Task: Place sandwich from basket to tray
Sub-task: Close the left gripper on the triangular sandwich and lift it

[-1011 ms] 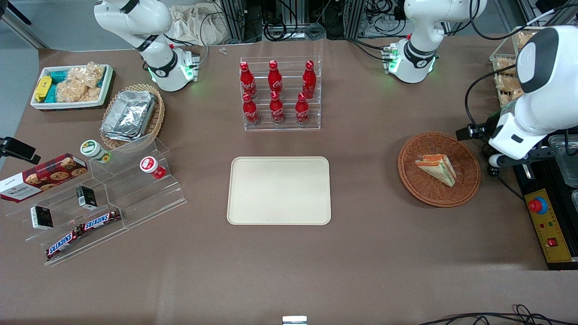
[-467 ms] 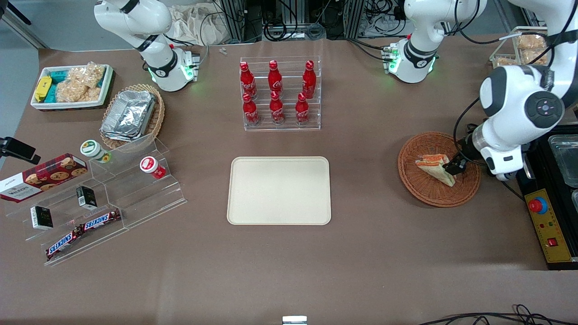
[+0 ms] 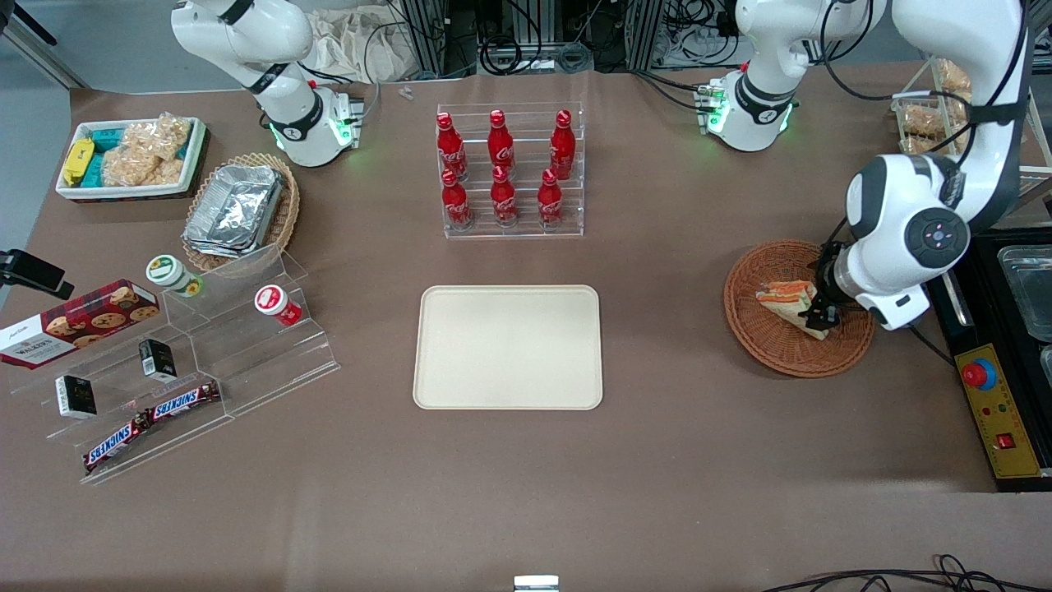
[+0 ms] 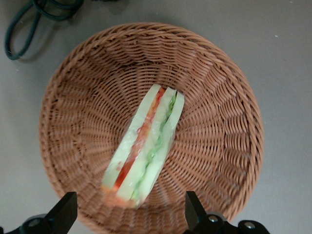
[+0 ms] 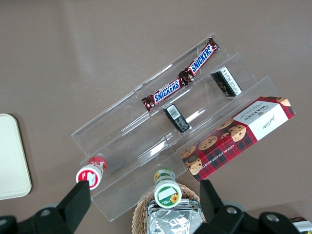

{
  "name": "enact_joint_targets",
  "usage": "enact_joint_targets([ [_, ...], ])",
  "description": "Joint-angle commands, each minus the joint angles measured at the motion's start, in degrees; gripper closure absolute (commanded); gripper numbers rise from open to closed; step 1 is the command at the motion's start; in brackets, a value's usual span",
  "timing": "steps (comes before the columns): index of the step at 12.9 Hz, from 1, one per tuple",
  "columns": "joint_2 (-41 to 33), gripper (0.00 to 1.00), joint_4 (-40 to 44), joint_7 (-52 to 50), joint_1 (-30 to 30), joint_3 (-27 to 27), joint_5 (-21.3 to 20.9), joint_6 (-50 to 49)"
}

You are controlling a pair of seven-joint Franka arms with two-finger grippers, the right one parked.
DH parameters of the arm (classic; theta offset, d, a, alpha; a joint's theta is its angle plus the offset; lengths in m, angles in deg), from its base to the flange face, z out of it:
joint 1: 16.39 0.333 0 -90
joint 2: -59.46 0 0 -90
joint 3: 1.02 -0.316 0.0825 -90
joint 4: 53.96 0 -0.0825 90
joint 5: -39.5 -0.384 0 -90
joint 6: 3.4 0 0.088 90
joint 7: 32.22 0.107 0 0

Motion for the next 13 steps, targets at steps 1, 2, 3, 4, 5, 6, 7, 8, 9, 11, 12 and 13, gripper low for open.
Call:
enact_joint_targets([
  [1,2.3,0.0,0.25,-3.5,-0.25,0.01,-1.65,2.2],
  [2,2.56,0.0,0.25,-3.5,-0.25,0.01,-2.08,2.12],
  [3,2.91,0.0,0.08,-3.5,-0.16,0.01,-2.35,2.11],
  [4,3.7,0.0,0.08,-3.5,-0.16,0.01,-2.35,2.11],
  [5,4.4,0.0,0.08,-3.5,-0.16,-0.08,-2.35,2.11],
  [6,4.85,0.0,0.16,-3.5,-0.07,-0.08,-2.35,2.2],
  [7,5.29,0.07,0.34,-3.5,-0.07,-0.08,-2.87,2.2],
  [8,5.72,0.31,0.34,-3.5,-0.07,-0.08,-4.18,2.2],
  [9,5.82,0.53,0.43,-3.59,-0.07,0.01,-4.55,2.29],
  [11,5.73,0.9,0.52,-3.5,-0.07,-0.08,-4.64,3.16],
  [12,5.47,0.94,0.69,-3.24,-0.16,0.01,-4.81,3.17],
  [13,4.42,1.0,0.69,-2.63,-0.16,0.19,-5.86,3.0],
])
